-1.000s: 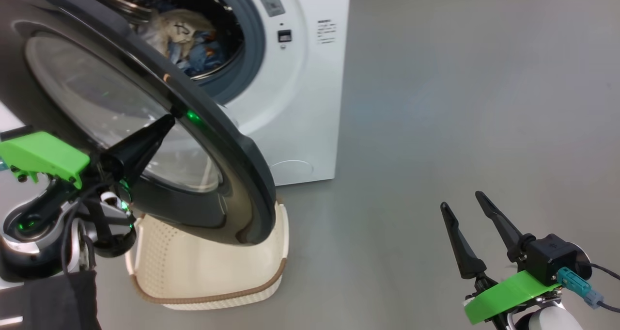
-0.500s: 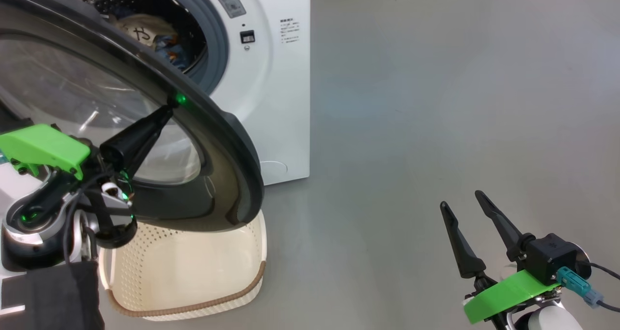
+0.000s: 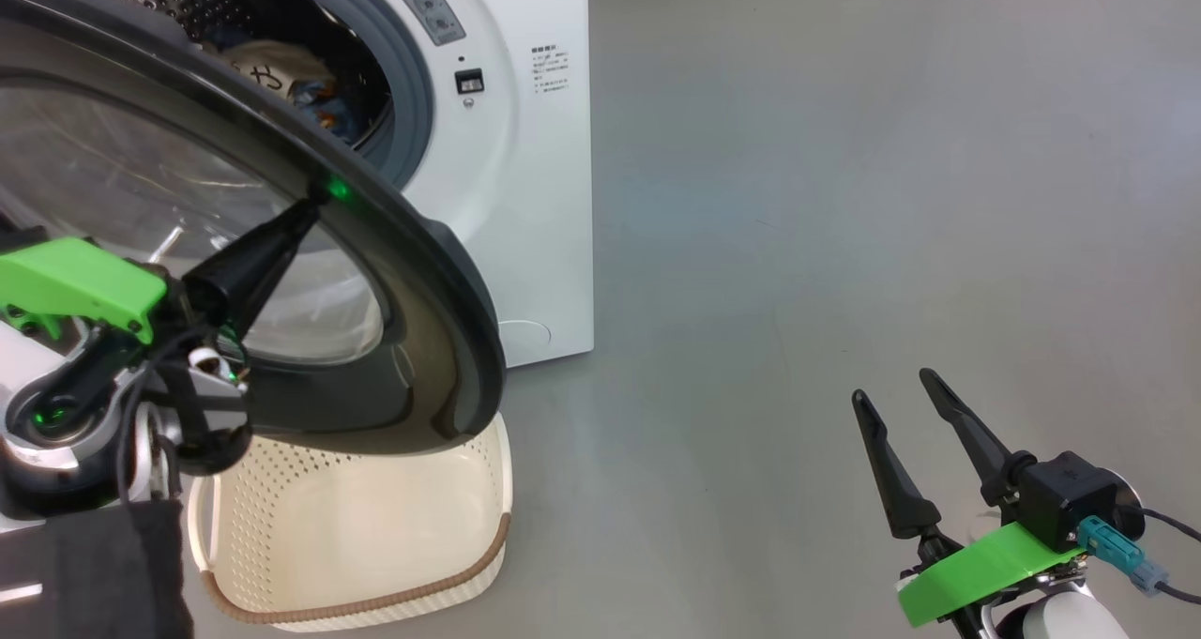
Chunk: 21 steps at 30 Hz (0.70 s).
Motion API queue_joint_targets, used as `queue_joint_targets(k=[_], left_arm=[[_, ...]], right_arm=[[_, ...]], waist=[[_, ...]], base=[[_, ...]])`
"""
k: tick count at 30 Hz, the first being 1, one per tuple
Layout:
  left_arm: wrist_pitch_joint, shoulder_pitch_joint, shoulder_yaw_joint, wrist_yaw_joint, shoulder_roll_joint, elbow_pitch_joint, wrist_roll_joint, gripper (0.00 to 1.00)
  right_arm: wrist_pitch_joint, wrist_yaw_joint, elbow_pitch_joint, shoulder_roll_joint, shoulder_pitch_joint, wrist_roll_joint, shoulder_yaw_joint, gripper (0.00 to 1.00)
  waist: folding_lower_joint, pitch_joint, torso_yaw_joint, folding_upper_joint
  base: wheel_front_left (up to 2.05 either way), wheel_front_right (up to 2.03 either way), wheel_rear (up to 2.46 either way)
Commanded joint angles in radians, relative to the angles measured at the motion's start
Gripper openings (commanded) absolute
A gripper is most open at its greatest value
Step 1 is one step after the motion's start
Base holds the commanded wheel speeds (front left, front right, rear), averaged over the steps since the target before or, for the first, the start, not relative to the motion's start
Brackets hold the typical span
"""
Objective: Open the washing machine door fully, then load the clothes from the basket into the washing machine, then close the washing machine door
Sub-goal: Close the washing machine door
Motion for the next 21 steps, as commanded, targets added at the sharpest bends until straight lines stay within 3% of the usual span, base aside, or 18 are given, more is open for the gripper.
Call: queue_joint_targets(k=[1, 5, 6, 8, 9, 10, 17, 21], left_arm=[[-0.01, -0.027, 0.03, -0.014, 0.044, -0.023, 0.023, 0.0], [-0.031, 0.011, 0.014, -0.029, 0.088, -0.056, 0.087, 0.0], [-0.041, 0.018, 0.014, -0.032, 0.096, -0.067, 0.102, 0.17], [-0.061, 0.034, 0.01, -0.041, 0.113, -0.087, 0.134, 0.74], [-0.068, 0.042, 0.007, -0.046, 0.118, -0.095, 0.145, 0.96], [-0.076, 0.051, 0.004, -0.052, 0.124, -0.104, 0.159, 1.0], [-0.186, 0.142, -0.072, -0.151, 0.2, -0.16, 0.354, 1.0], [-0.244, 0.181, -0.103, -0.194, 0.217, -0.169, 0.428, 1.0]], right_arm=[[-0.005, 0.002, -0.025, -0.009, -0.024, -0.001, 0.021, 1.0], [-0.005, 0.002, -0.027, -0.011, -0.012, -0.001, 0.016, 1.0], [-0.005, 0.002, -0.027, -0.011, -0.01, -0.002, 0.014, 1.0], [-0.005, 0.002, -0.029, -0.011, -0.007, -0.003, 0.009, 1.0], [-0.005, 0.002, -0.03, -0.01, -0.005, -0.004, 0.007, 1.0], [-0.005, 0.002, -0.031, -0.01, -0.004, -0.005, 0.007, 1.0], [-0.005, 0.002, -0.037, -0.007, -0.007, -0.007, -0.003, 1.0], [-0.005, 0.002, -0.041, -0.006, -0.006, -0.008, -0.008, 1.0]], waist=[[0.0001, -0.003, 0.002, 0.0], [0.0001, -0.011, 0.01, 0.0], [0.0001, -0.011, 0.014, 0.0], [0.0001, -0.011, 0.022, 0.0], [0.0001, -0.01, 0.027, 0.0], [0.0001, -0.01, 0.031, 0.0], [0.0001, -0.003, 0.053, 0.0], [0.0001, 0.0, 0.06, 0.0]], base=[[0.0, 0.0, 0.0], [0.0, 0.0, 0.0], [0.0, 0.0, 0.0], [0.0, 0.0, 0.0], [0.0, 0.0, 0.0], [0.0, 0.0, 0.0], [0.0, 0.0, 0.0], [0.0, 0.0, 0.0]])
